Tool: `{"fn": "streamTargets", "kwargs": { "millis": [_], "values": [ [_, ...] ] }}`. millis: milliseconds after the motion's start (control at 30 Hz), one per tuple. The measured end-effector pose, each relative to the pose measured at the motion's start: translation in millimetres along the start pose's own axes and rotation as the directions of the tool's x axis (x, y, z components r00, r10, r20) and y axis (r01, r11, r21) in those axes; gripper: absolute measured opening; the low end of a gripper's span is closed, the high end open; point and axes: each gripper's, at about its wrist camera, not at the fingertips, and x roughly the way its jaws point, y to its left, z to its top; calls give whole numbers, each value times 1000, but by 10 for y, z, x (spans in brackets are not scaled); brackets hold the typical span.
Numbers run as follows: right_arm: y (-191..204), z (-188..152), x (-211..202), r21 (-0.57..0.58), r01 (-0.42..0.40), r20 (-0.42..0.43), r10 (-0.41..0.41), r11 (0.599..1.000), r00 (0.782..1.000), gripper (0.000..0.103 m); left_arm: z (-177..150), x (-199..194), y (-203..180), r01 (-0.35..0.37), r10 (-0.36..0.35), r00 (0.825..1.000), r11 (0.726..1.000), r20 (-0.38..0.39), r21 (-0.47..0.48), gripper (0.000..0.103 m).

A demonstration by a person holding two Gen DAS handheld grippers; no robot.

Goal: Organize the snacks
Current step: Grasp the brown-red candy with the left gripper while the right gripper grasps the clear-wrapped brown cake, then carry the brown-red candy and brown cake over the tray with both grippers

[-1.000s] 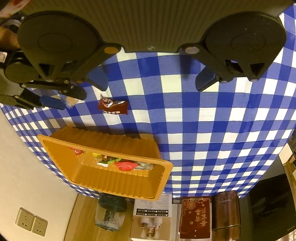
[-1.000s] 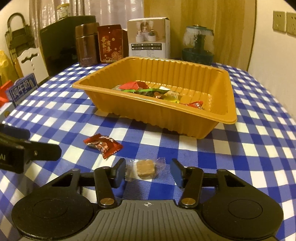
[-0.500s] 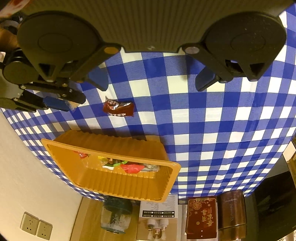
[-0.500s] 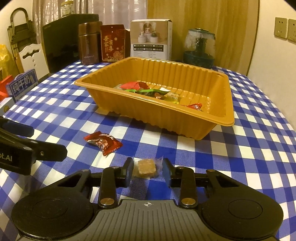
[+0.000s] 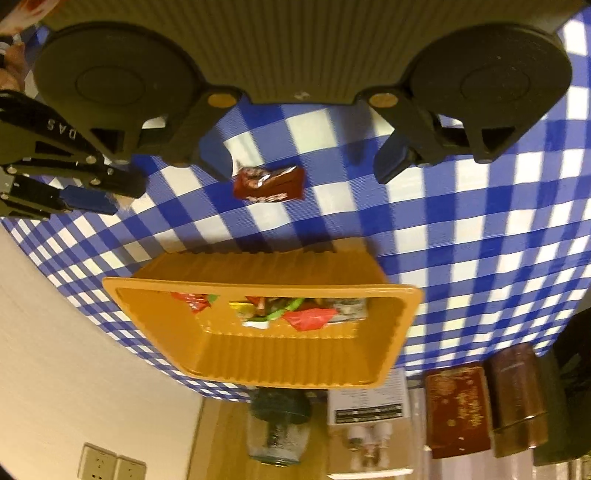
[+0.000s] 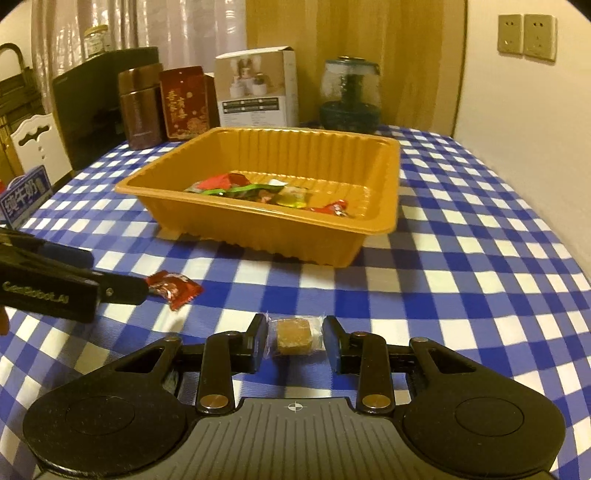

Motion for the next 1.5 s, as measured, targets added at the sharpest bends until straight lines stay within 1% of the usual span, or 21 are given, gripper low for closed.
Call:
{"fn": "streamTargets", "kwargs": {
  "millis": [67, 300, 367, 400, 500, 533, 633, 800, 833, 867, 967, 1100, 1200, 1267, 1300, 1333, 1367, 1433, 1500],
  "values": [
    [-15, -17, 3, 6, 2, -2, -2, 1000, 1000, 34, 15, 66, -36, 16, -16, 1000, 1000, -3, 12, 74],
    [-41, -52, 19, 16, 0, -3, 0, 1000, 1000, 34, 30, 248, -139, 42, -43, 999, 997, 7, 64, 62],
    [-44, -50, 32, 21, 2, -2, -2, 1000, 1000, 34, 25, 293, -153, 46, -46, 999, 996, 1, 72, 55],
    [-44, -50, 37, 23, 2, -3, -2, 1000, 1000, 34, 19, 312, -157, 44, -44, 999, 996, -3, 75, 53],
    [-54, -55, 36, 30, 6, -2, -6, 1000, 1000, 34, 1, 319, -175, 44, -45, 999, 996, 10, 83, 46],
    [-57, -57, 36, 32, 6, -1, -6, 999, 1000, 34, 0, 315, -180, 48, -49, 999, 996, 10, 81, 41],
    [-57, -61, 31, 35, 6, 0, -6, 999, 1000, 34, 1, 298, -217, 50, -51, 999, 994, 7, 93, 33],
    [-48, -64, 20, 37, 5, 6, -5, 999, 1000, 34, -7, 244, -232, 47, -47, 999, 996, -6, 70, 29],
    [-45, -69, 12, 37, 6, 8, -6, 999, 1000, 34, -19, 211, -230, 49, -49, 999, 997, 2, 63, 22],
    [-47, -68, 7, 37, 7, 9, -7, 999, 1000, 34, -27, 168, -236, 49, -50, 999, 997, 14, 62, 20],
    [-45, -64, -10, 35, 7, 11, -8, 999, 1000, 34, -44, 90, -237, 39, -39, 999, 999, 8, 38, 20],
    [-29, -72, -34, 30, 4, 13, -4, 1000, 1000, 34, -106, 37, -225, 31, -31, 999, 999, 3, 31, 19],
    [-21, -84, -49, 29, 3, 10, -3, 1000, 1000, 34, -142, 14, -248, 23, -23, 1000, 998, 7, 63, 19],
    [-21, -90, -53, 31, 2, 7, -2, 1000, 1000, 34, -157, -6, -259, 24, -26, 1000, 996, 16, 86, 24],
    [-23, -91, -57, 31, 2, 8, -2, 1000, 1000, 34, -162, -21, -262, 31, -33, 999, 994, 18, 108, 26],
    [-26, -90, -61, 31, 2, 10, -2, 1000, 1000, 34, -166, -40, -259, 37, -40, 999, 989, 20, 141, 38],
    [-33, -88, -64, 32, 3, 12, -3, 999, 1000, 34, -170, -60, -240, 45, -51, 998, 983, 25, 178, 45],
    [-46, -88, -60, 38, 4, 12, -5, 999, 1000, 34, -169, -77, -198, 48, -55, 998, 969, 22, 241, 46],
    [-52, -85, -60, 42, 4, 13, -5, 999, 1000, 34, -156, -82, -138, 65, -72, 997, 947, 10, 315, 46]
  ]
}}
